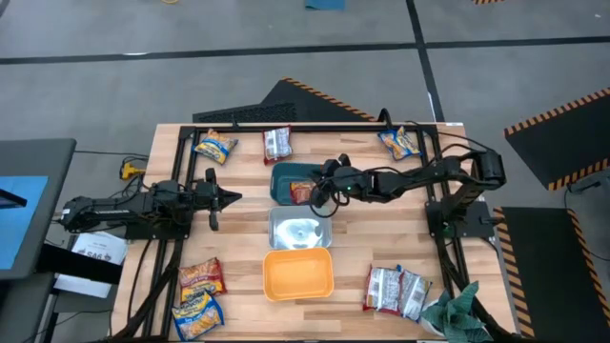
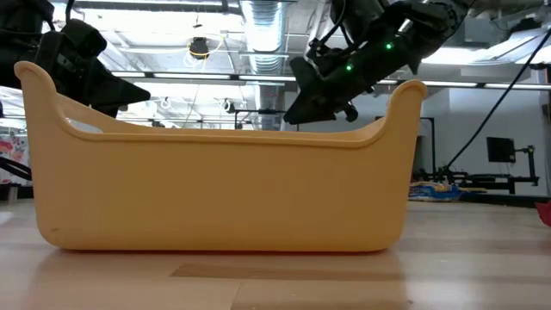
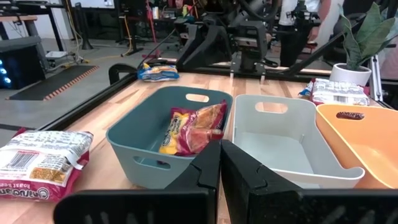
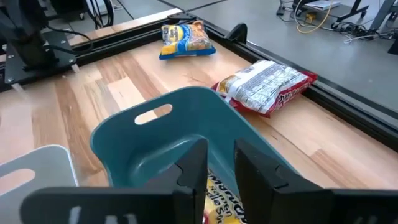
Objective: Sort Maruchan noodles
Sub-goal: Put the red noodle pack into the green bin
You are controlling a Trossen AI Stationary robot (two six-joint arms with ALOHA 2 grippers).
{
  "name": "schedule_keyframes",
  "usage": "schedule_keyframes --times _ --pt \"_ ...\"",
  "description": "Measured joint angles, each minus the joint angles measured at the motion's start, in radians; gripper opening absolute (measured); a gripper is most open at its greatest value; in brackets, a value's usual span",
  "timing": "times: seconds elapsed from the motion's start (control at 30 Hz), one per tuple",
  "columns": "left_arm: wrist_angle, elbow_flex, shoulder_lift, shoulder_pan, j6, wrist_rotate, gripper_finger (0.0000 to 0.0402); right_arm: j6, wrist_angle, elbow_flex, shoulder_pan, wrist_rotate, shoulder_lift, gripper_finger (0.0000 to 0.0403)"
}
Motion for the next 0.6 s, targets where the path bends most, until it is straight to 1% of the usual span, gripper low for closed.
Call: schedule_keyframes --times 0.13,0.27,0.37,0.5,0.6 --pt "0.000 0.000 0.000 0.000 0.000 -0.001 0.0000 -0.004 -0.001 0.000 -0.005 0.000 0.000 0.0114" --pt "0.000 0.000 0.000 0.000 0.000 -0.001 0.0000 -0.044 -0.041 0.001 -0.008 0.000 -0.055 0.0125" --pt "0.000 0.000 0.000 0.000 0.000 -0.001 0.0000 -0.053 -0.166 0.000 -0.009 0.000 -0.135 0.0131" --pt "0.000 0.000 0.000 0.000 0.000 -0.001 0.0000 -0.053 -0.381 -0.006 -0.003 0.002 -0.267 0.0134" --pt "0.000 0.000 0.000 0.000 0.000 -0.001 0.0000 -0.052 -0.481 -0.049 0.020 0.020 -0.359 0.0132"
